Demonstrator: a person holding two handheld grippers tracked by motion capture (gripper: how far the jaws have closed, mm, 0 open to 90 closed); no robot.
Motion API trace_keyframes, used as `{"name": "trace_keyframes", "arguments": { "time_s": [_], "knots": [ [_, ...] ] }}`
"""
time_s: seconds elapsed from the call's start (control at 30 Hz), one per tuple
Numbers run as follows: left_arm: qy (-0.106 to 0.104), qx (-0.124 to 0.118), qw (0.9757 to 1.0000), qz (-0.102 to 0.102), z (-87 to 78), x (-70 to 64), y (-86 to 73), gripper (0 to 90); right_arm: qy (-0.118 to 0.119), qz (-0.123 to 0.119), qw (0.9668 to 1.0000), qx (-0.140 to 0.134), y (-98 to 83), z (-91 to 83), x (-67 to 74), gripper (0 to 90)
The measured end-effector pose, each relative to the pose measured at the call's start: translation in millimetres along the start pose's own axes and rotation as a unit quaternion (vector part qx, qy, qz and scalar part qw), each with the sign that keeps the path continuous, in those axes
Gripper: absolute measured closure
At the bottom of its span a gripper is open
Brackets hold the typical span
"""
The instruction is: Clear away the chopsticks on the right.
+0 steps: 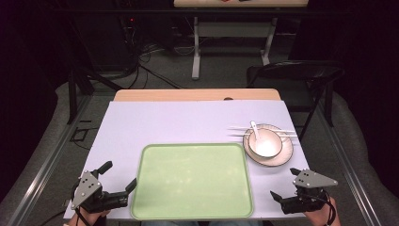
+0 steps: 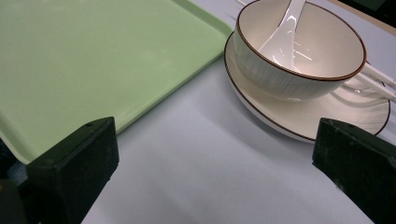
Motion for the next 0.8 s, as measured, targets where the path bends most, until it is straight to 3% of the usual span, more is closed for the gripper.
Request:
{"name": "trace_keyframes", "arguments": {
  "time_s": [0.17,0.43,0.53,0.8],
  "knots": [
    [0.000,0.001,1.0000,0.000,0.3,0.4,-0.2,0.0,-0.005,-0.005,0.9999,0.008,-0.9,0.9,-3.2,0.0],
    [0.001,0.001,1.0000,-0.002,0.5,0.7,-0.3,0.0,0.014,-0.029,0.9979,0.056,0.1,6.2,-12.0,0.0],
    [-0.001,0.003,1.0000,-0.001,0.5,0.6,-0.2,0.0,0.019,-0.023,0.9967,0.075,1.2,8.2,-15.8,0.0],
    [-0.001,0.005,1.0000,-0.002,0.6,0.9,-0.3,0.0,0.028,-0.019,0.9949,0.095,11.8,11.8,-25.3,0.0]
  ]
}}
Point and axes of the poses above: each handheld gripper's, and its own axes: z roughly forward along the jaws, y roughly out of its top, x roughly to its left, the point moved 3 cm from there along z, roughly forward along the jaws, and after that the axes turned 4 degrees about -x, right-handed, at the moved point
